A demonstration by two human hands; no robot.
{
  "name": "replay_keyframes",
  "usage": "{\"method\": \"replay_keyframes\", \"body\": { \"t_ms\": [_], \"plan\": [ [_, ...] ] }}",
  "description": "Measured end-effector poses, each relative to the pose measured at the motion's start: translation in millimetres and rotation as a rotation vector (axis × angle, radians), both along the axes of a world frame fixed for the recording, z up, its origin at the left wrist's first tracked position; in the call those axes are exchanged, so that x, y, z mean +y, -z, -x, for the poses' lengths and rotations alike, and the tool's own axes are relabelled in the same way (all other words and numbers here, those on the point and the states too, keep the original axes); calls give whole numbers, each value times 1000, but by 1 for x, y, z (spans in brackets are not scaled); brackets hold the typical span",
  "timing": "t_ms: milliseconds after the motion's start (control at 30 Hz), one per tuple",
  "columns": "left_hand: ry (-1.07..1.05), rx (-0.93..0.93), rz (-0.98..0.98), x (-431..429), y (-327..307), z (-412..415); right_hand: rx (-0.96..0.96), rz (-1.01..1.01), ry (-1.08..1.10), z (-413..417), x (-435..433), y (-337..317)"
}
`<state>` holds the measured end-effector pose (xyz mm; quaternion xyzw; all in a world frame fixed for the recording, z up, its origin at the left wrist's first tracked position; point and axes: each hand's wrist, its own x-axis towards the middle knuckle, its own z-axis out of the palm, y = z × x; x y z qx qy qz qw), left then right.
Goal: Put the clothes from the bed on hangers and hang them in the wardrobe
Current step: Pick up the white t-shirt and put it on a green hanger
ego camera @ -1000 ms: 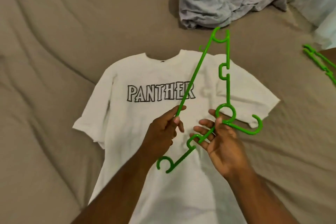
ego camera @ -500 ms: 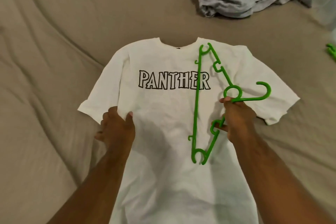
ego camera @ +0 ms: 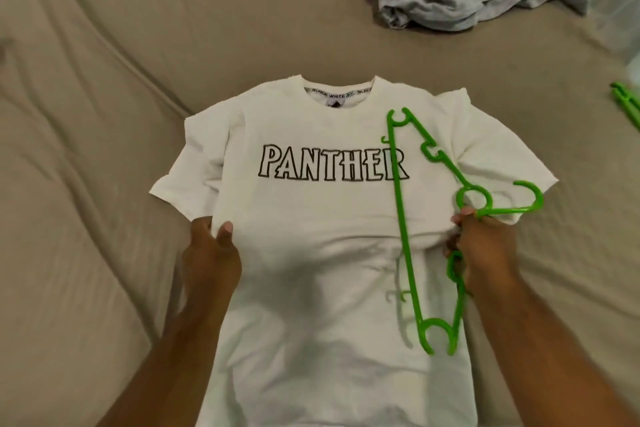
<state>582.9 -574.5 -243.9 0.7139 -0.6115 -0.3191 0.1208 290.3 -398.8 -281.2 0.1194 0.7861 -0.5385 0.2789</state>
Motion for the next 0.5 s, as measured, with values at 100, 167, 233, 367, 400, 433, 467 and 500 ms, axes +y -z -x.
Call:
{"method": "replay_keyframes", "body": {
  "t_ms": [100,167,233,367,400,433,467,500],
  "plan": [
    [4,-36,-36,40,0,-25,-114,4,23,-19,40,1],
    [-7,-67,-72,71,3,-41,-164,37,40,-34,61,-3],
    [-16,-79,-91,94,6,-50,-155,64,38,-45,75,-7],
    [-11,-159,60,101,8,-41,-19,10,-14,-48,77,-27],
    [19,-215,149,96,8,-34,21,27,-27,-45,71,-35],
    [63,-243,249,88,8,-26,44,58,-35,-41,61,-45],
    [127,-224,341,78,8,-18,49,110,-34,-37,50,-54],
    [198,-172,403,67,9,-8,37,188,-30,-32,36,-63]
  ]
}}
